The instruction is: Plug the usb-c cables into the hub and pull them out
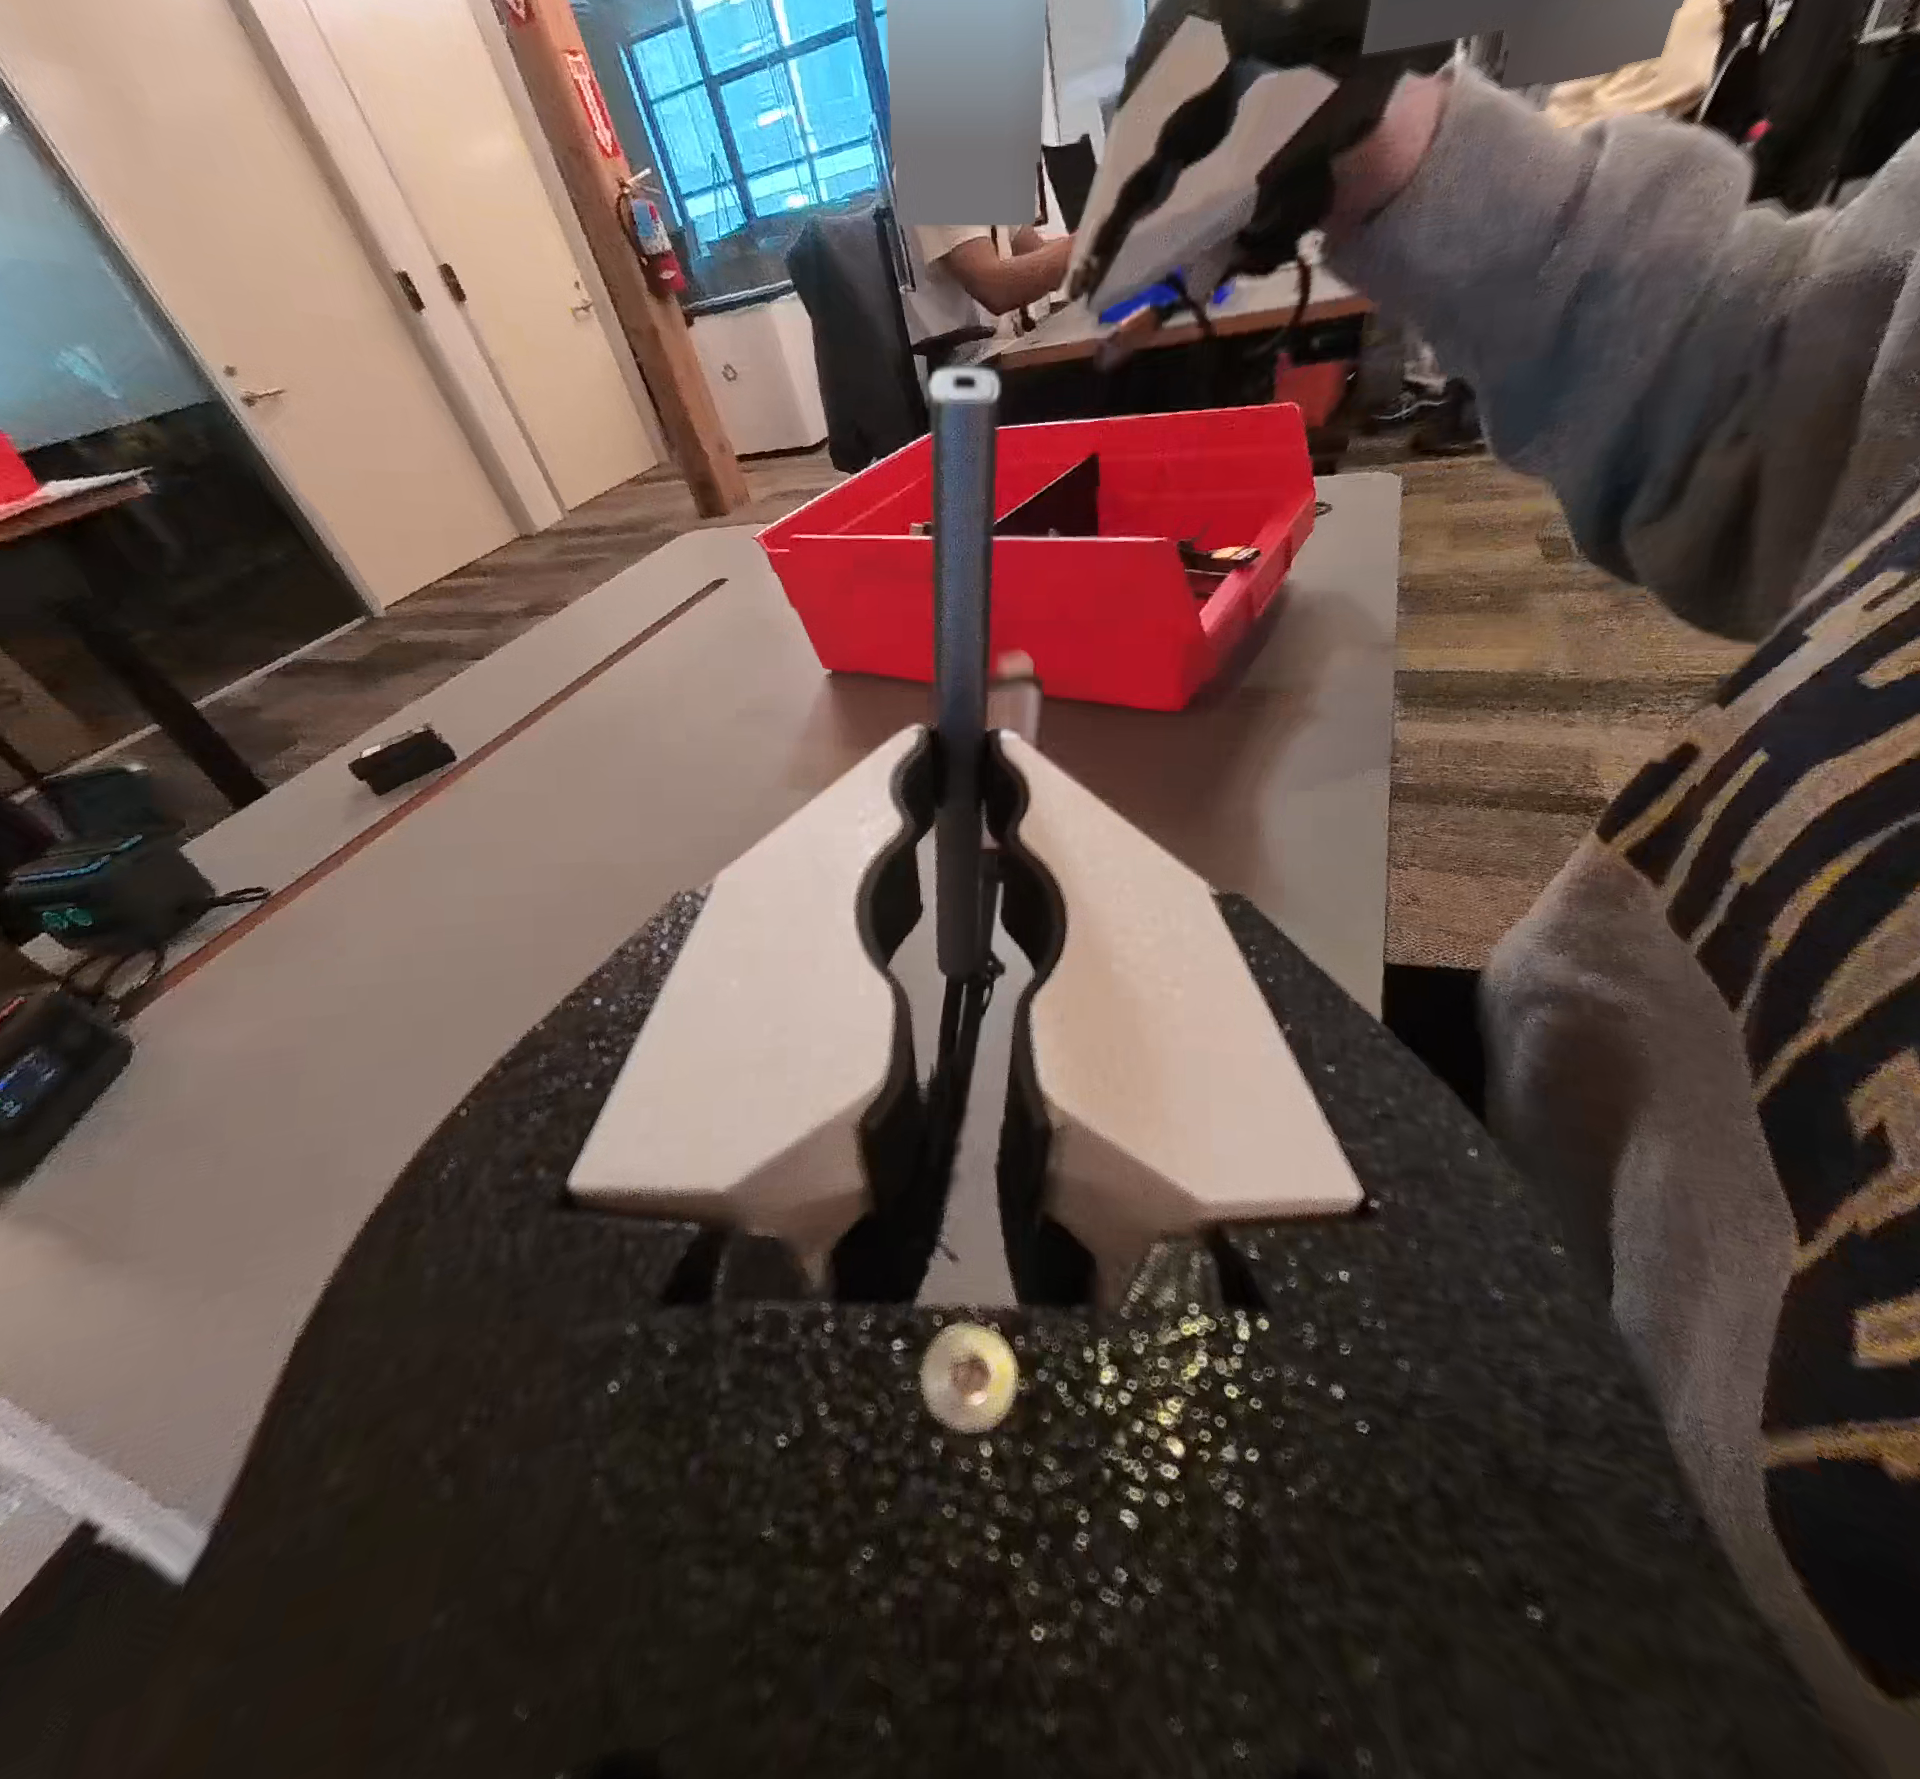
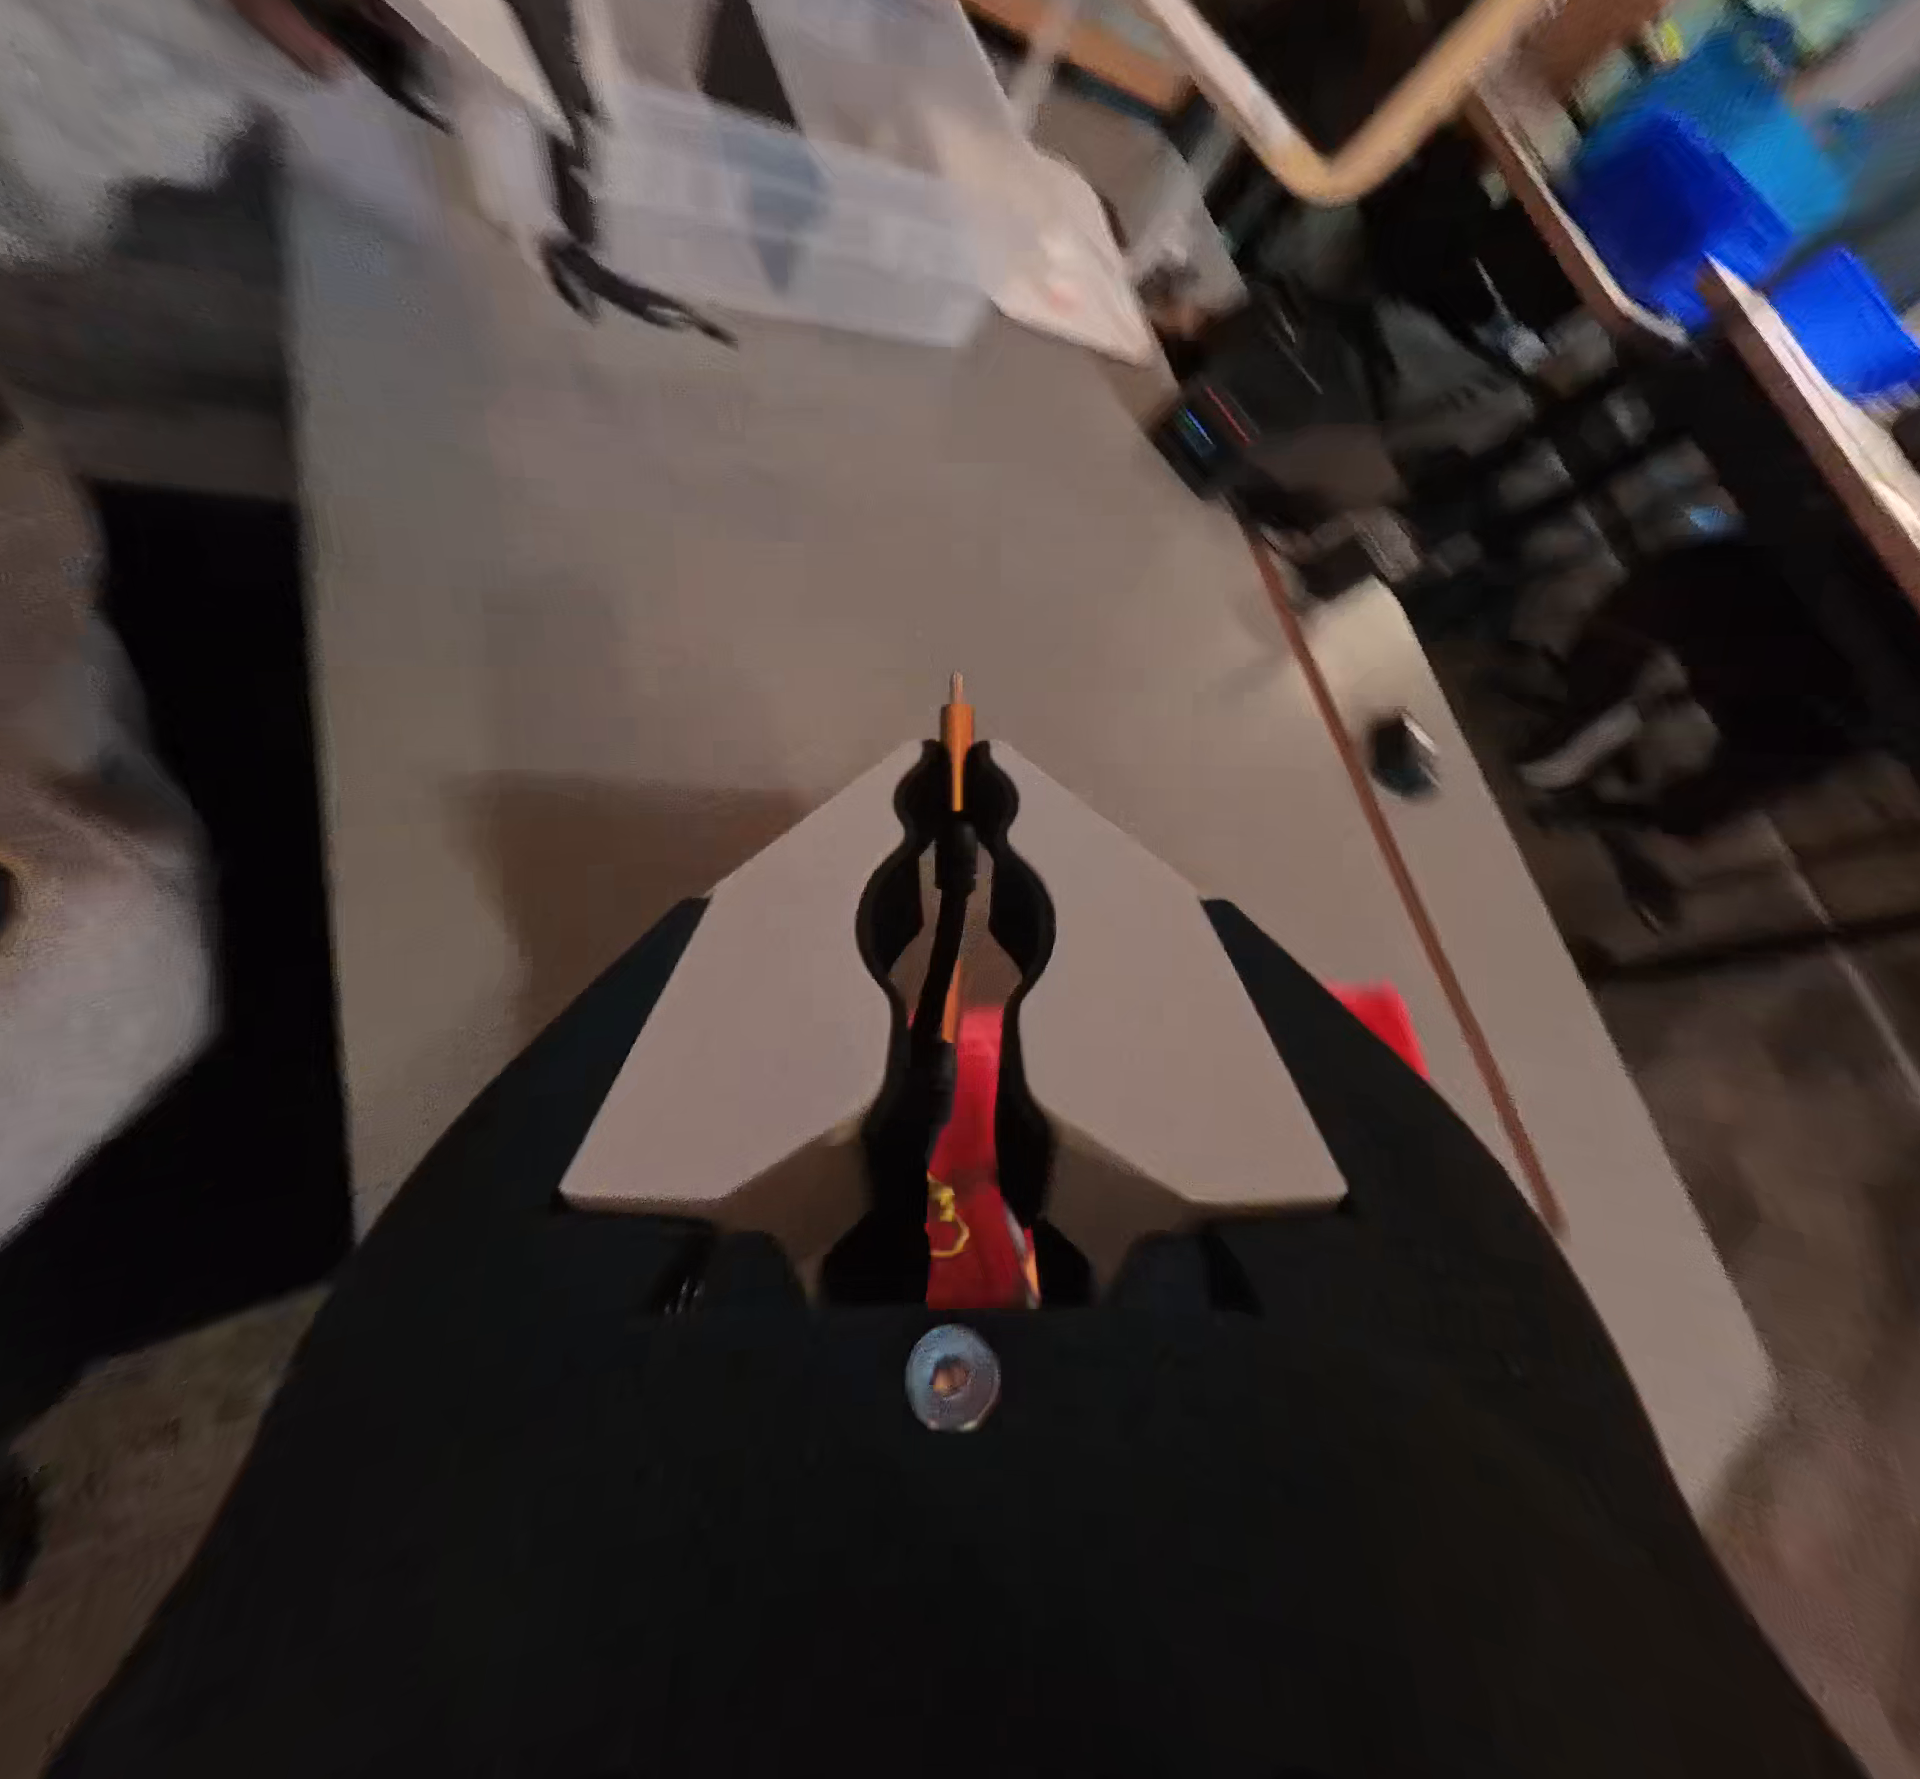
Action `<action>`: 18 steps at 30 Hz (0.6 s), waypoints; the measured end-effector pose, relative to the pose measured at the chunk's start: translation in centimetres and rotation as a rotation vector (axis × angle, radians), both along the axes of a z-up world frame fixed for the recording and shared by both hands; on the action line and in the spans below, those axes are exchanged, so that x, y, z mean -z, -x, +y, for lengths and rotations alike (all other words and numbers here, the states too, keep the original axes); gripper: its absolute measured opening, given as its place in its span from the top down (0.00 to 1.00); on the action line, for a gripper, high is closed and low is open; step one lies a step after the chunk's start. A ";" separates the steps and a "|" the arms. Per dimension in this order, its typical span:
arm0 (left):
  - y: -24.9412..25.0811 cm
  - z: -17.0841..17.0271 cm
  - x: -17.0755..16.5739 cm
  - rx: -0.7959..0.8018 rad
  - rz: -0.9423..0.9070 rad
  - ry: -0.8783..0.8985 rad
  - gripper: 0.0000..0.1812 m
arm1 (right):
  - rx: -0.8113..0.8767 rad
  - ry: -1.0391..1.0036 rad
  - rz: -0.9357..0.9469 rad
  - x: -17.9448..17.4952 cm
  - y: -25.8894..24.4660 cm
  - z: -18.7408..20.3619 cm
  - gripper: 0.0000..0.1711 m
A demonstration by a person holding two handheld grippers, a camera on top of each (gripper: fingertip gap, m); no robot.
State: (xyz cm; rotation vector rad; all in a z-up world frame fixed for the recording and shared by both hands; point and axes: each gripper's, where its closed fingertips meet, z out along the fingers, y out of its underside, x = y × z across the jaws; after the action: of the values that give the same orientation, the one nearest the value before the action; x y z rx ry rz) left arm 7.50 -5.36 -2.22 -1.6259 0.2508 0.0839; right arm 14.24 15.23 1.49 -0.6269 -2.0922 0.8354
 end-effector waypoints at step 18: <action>-3.2 7.0 1.9 0.053 0.016 0.114 0.96 | -0.155 0.262 -0.014 -0.7 0.2 -6.3 0.75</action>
State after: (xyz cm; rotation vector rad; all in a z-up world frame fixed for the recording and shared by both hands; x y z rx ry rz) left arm 10.75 1.59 -4.12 -1.7309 0.3159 0.0427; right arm 14.01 8.95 2.22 -0.6123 -2.0807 1.2094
